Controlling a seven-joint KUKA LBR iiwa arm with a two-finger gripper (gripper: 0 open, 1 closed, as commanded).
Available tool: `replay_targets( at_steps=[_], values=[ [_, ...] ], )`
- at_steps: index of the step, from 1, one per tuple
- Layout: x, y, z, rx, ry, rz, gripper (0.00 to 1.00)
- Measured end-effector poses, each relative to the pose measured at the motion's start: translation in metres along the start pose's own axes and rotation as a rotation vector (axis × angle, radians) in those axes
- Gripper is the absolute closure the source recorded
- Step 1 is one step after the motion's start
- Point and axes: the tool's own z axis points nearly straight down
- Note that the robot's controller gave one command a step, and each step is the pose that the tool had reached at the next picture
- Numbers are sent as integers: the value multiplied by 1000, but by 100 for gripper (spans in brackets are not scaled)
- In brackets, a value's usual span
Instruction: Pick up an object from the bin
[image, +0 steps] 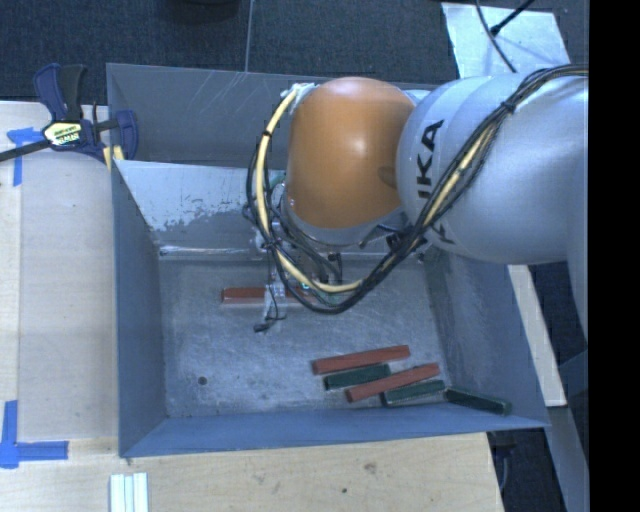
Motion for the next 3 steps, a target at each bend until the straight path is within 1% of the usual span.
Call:
replay_targets(
  at_steps=[1,2,3],
  values=[
    [-27,-48,149,1,-3,169,0],
    [-30,-46,143,-3,-13,170,100],
    [-27,-77,21,-2,-16,201,100]
  ],
)
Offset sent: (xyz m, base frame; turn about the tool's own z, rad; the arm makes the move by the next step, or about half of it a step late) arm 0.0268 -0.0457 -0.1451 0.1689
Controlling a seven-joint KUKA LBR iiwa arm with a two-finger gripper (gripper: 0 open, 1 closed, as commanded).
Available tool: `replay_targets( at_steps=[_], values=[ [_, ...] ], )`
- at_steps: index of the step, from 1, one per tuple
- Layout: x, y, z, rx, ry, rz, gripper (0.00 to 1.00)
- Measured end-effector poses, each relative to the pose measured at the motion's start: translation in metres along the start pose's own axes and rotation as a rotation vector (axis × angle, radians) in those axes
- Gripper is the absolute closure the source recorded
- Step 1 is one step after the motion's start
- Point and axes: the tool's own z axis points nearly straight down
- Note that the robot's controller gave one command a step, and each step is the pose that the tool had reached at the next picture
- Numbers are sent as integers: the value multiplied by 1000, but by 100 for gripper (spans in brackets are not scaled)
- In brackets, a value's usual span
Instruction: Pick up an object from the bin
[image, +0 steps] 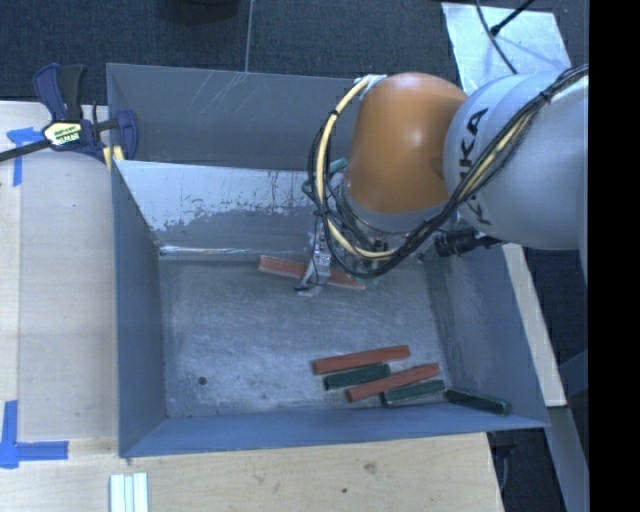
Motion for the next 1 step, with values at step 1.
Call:
replay_targets(
  at_steps=[1],
  values=[
    [-19,-64,-82,2,1,-259,100]
  ],
)
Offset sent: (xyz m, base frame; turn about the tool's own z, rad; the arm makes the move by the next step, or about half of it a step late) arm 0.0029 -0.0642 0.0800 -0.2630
